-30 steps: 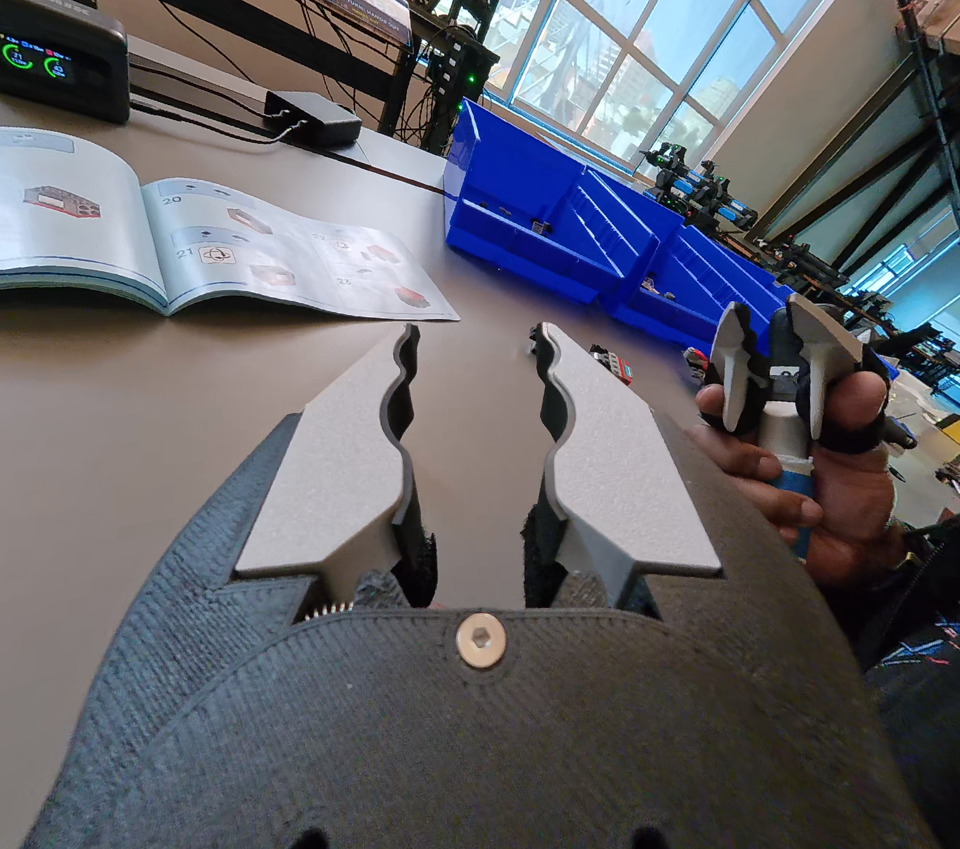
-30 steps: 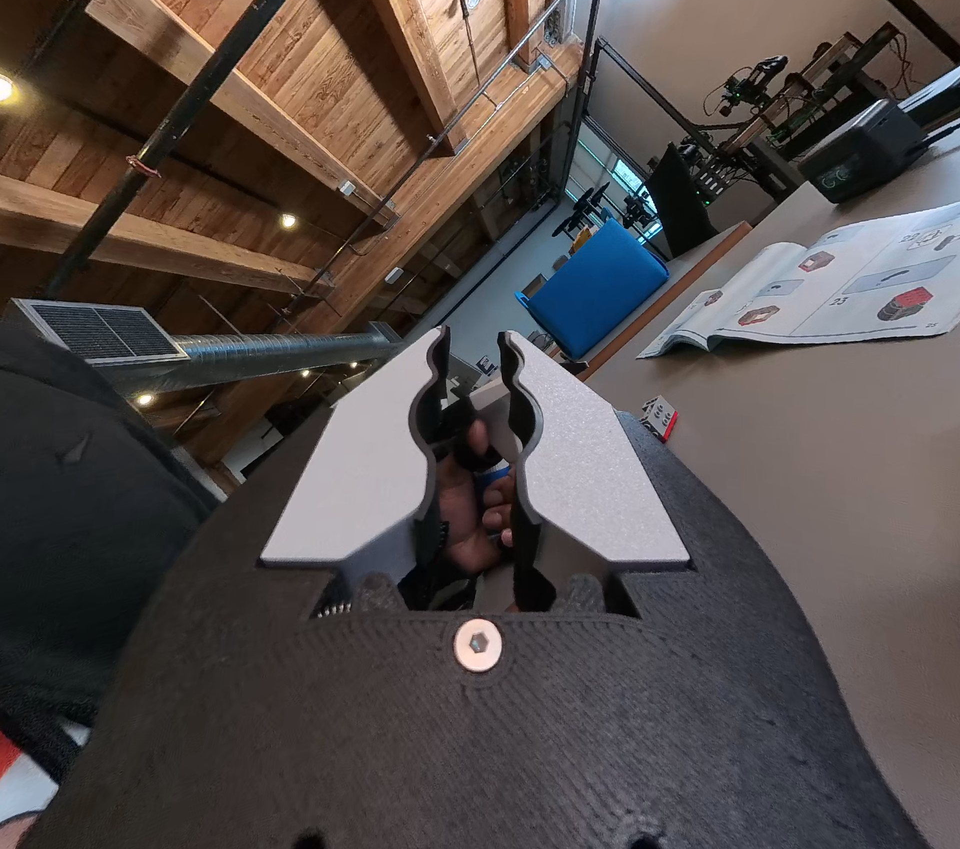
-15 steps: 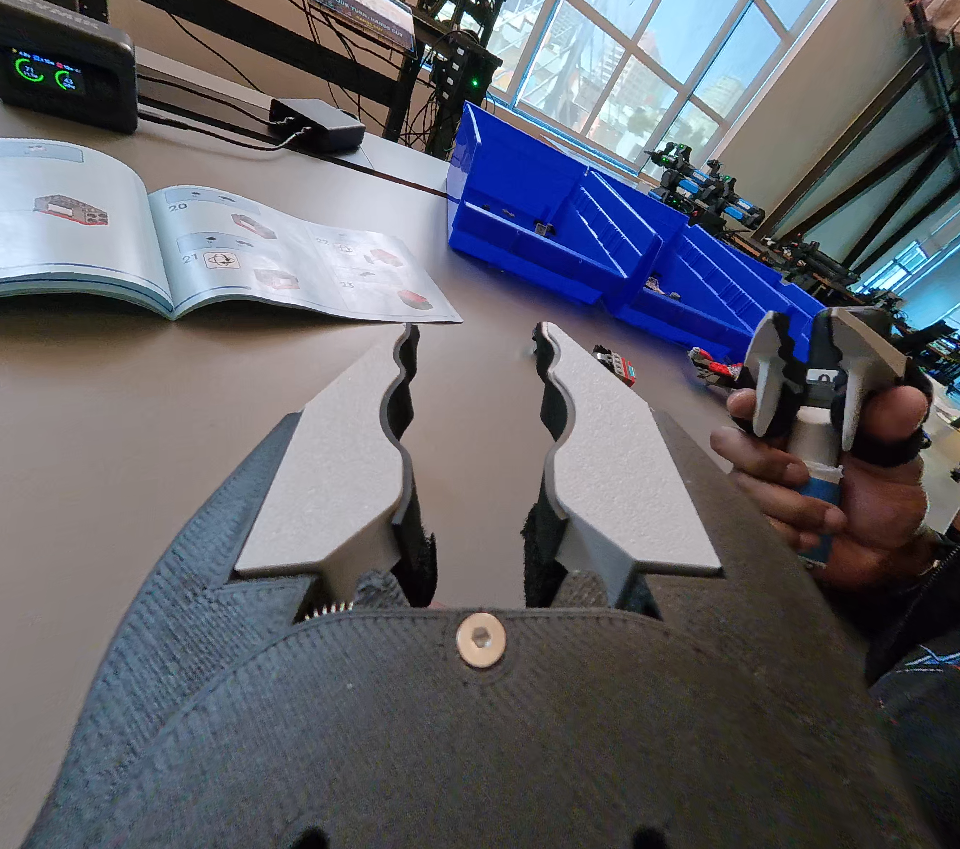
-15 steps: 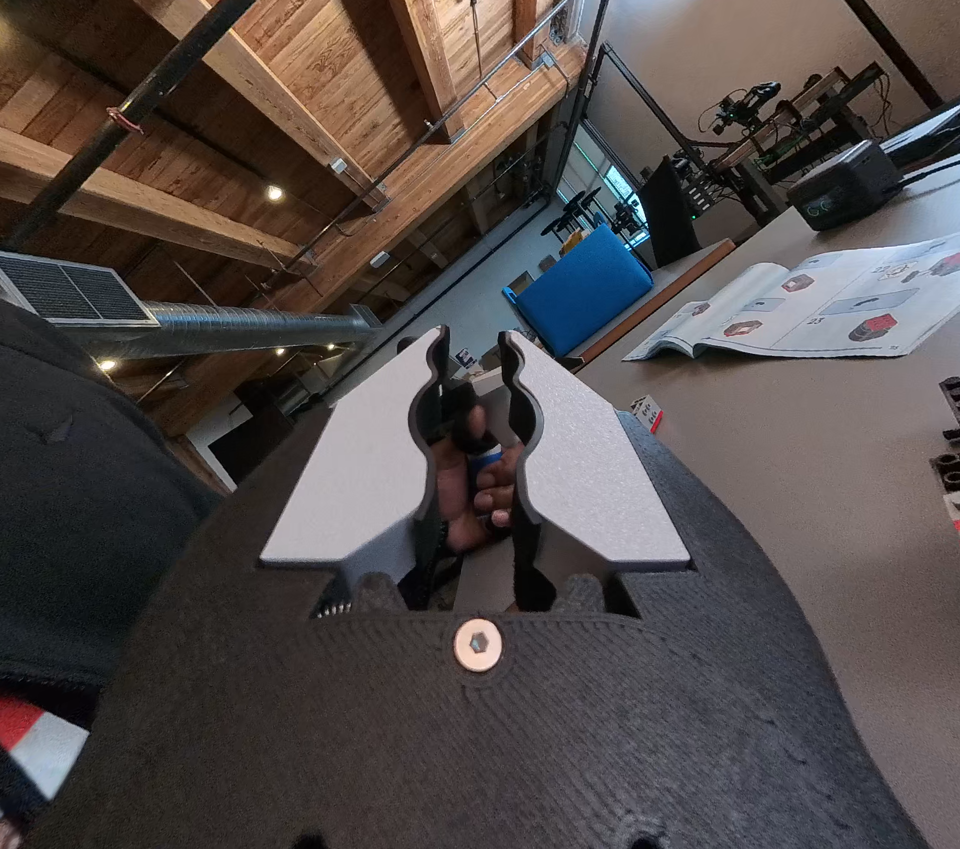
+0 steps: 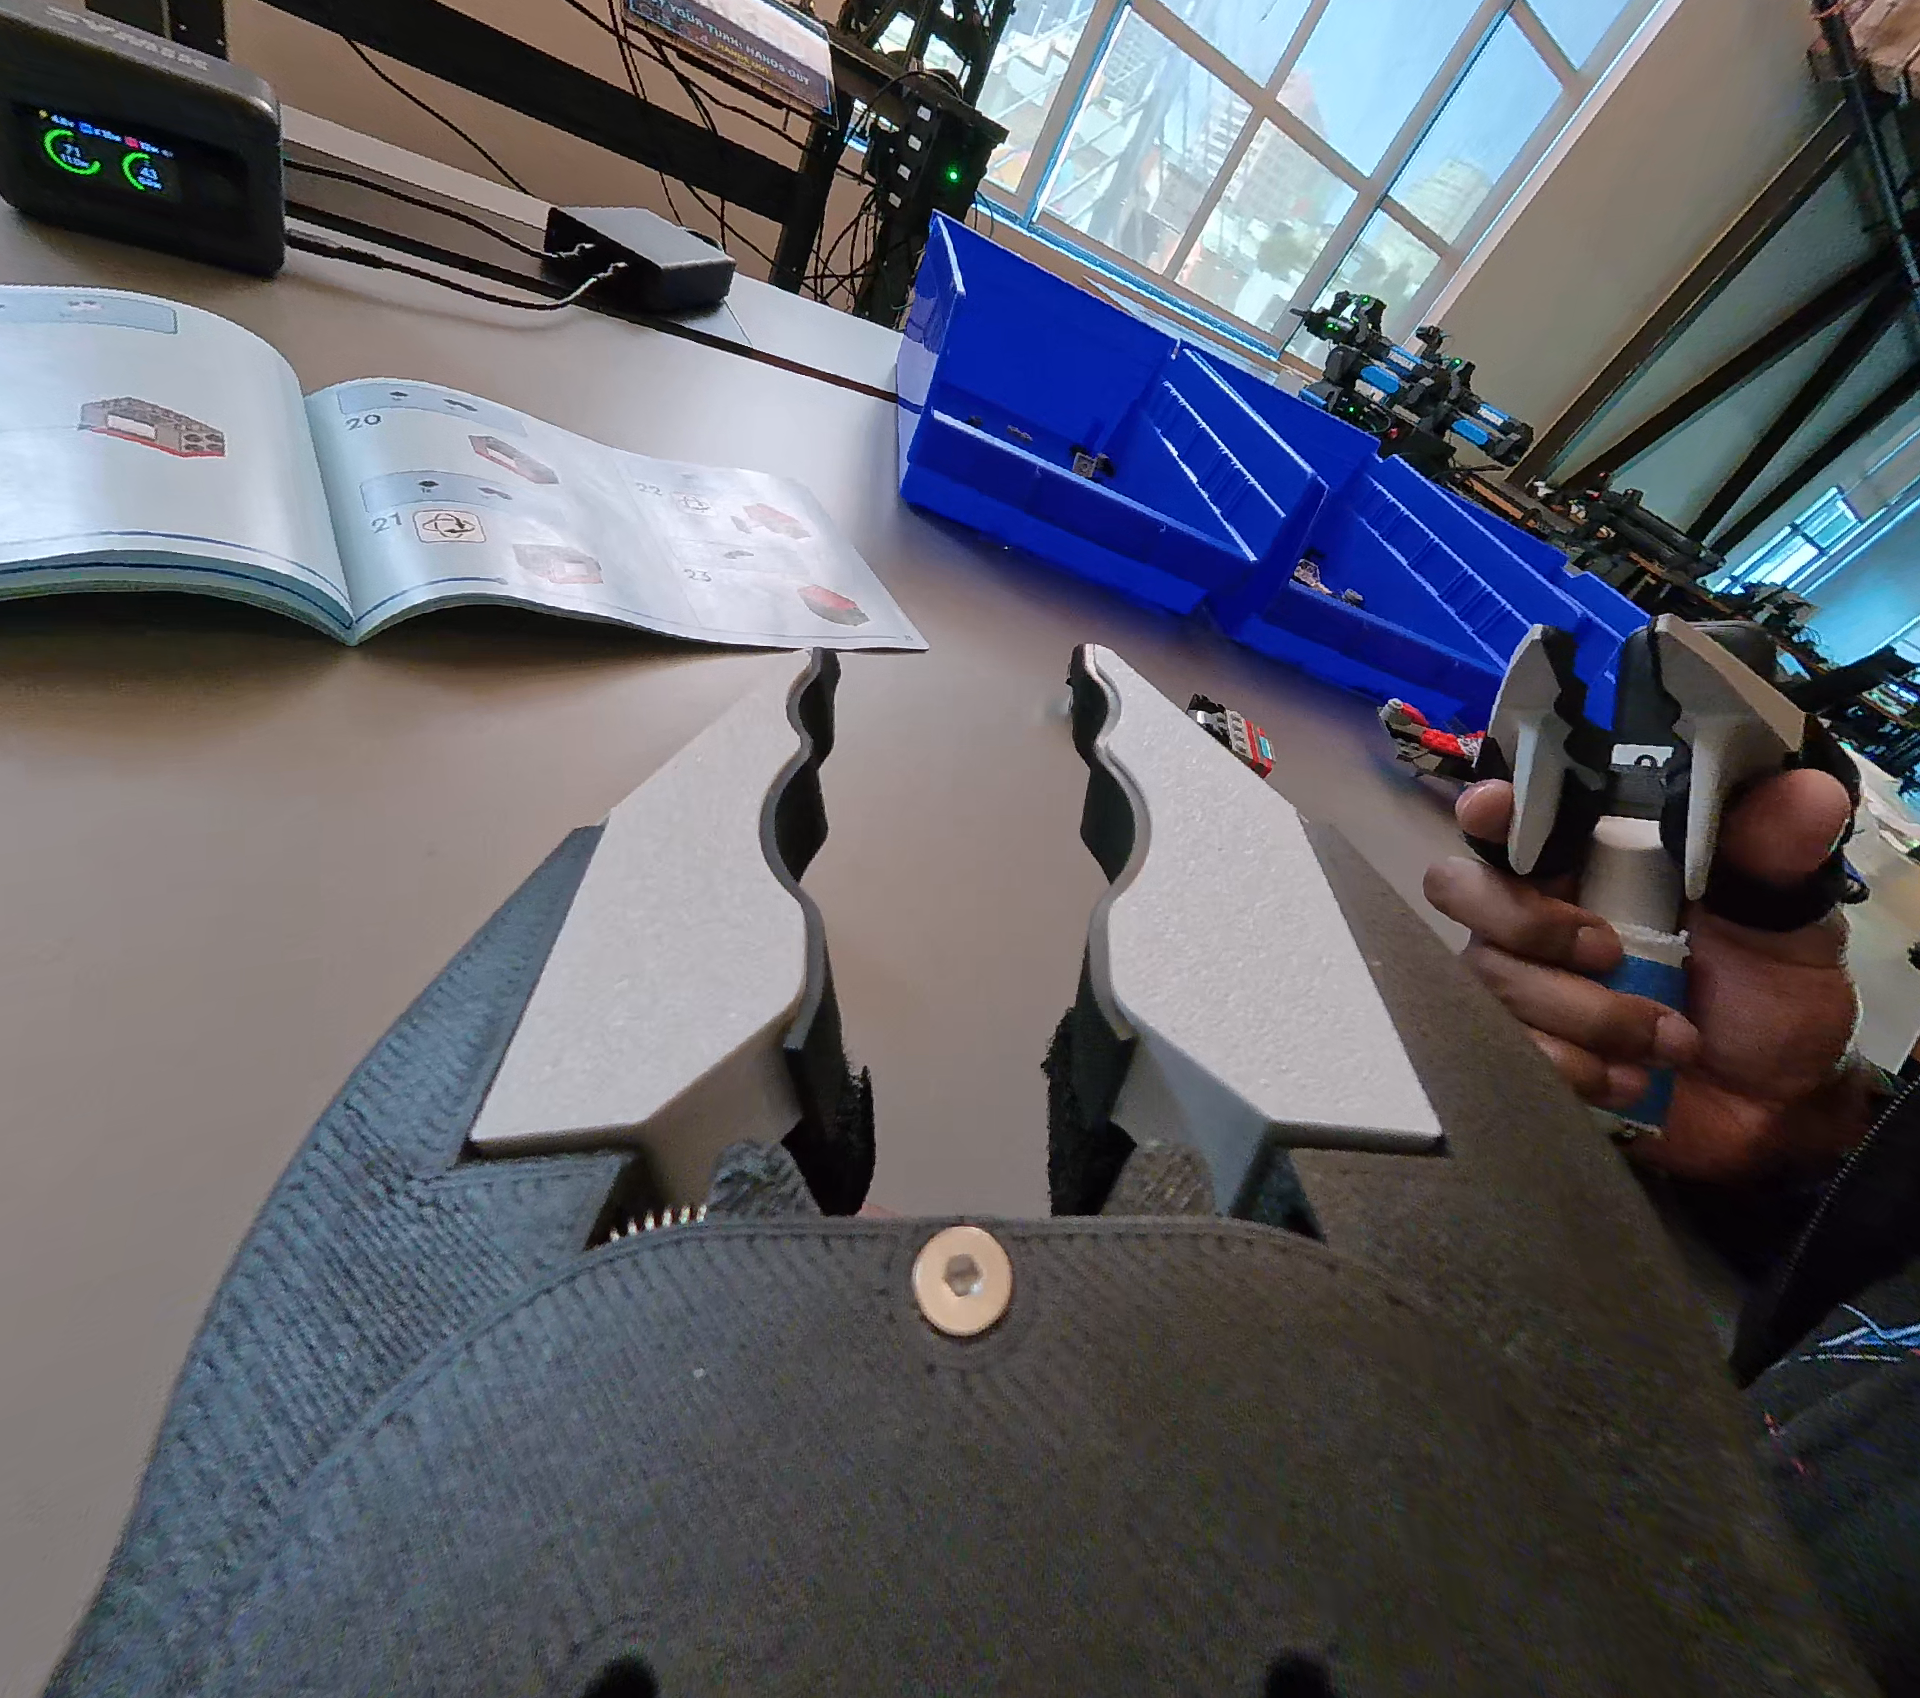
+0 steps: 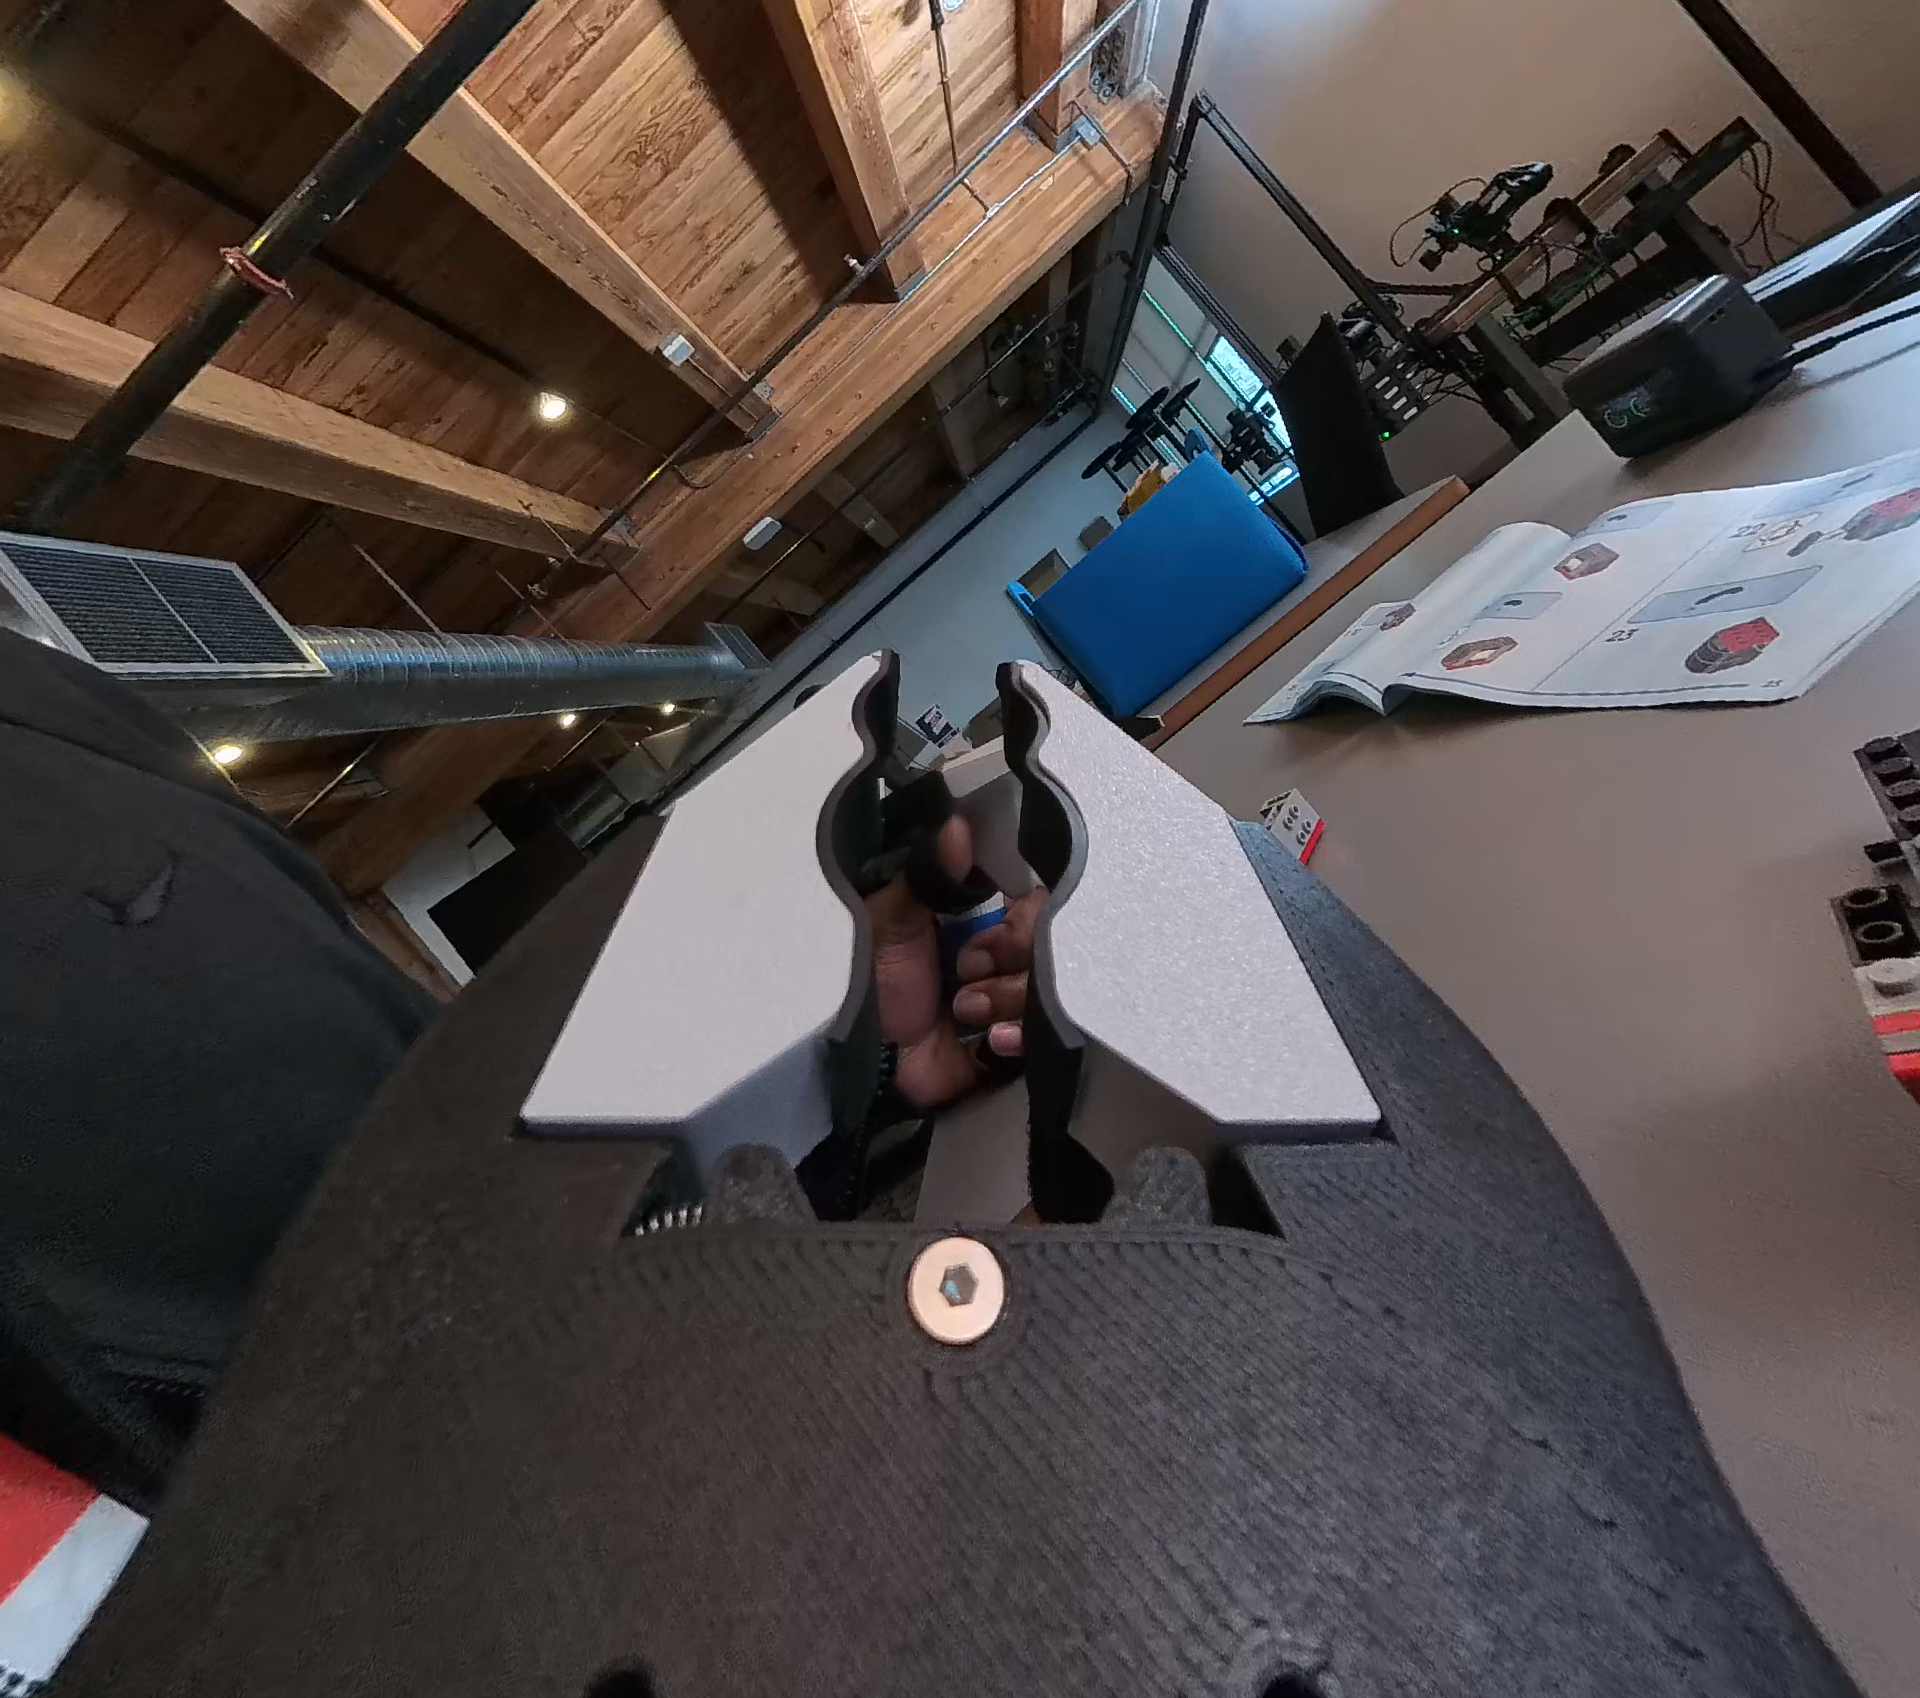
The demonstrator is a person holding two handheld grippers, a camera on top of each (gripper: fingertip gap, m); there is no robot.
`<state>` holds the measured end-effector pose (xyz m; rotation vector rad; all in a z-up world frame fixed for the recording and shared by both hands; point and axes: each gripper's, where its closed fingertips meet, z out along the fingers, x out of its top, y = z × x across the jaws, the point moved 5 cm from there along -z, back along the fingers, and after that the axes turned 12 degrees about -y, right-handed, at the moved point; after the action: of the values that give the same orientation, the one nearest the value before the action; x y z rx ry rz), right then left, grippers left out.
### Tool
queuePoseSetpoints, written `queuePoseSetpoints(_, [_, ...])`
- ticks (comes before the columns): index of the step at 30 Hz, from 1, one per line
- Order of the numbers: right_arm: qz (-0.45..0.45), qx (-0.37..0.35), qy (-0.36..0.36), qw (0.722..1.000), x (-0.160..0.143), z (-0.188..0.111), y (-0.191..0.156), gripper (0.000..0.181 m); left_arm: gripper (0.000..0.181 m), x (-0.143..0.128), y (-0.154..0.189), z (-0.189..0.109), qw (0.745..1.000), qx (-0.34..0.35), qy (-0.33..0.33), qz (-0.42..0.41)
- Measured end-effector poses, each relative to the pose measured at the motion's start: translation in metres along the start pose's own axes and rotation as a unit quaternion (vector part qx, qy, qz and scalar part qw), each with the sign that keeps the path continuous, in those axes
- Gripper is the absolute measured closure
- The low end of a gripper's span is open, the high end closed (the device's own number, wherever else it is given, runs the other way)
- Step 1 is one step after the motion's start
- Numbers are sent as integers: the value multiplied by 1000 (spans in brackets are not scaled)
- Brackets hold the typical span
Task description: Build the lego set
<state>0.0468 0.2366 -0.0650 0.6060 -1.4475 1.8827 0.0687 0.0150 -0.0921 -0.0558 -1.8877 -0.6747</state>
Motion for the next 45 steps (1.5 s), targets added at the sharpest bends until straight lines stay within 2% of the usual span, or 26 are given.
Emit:
queuePoseSetpoints(16, [-1, -2, -1, 1000, -1, -1, -1, 163, 135, 1, 1, -1, 1000, 3, 6, 4])
queuePoseSetpoints(29, [-14, -14, -14, 1000, -4, 3, -1, 163, 135, 5, 4, -10, 999, -12, 47, 8])
queuePoseSetpoints(45, [-30, -96, -92, 991, -16, 24, 16, 162, 135, 5, 7, -7, 997, -63, 37, -3])
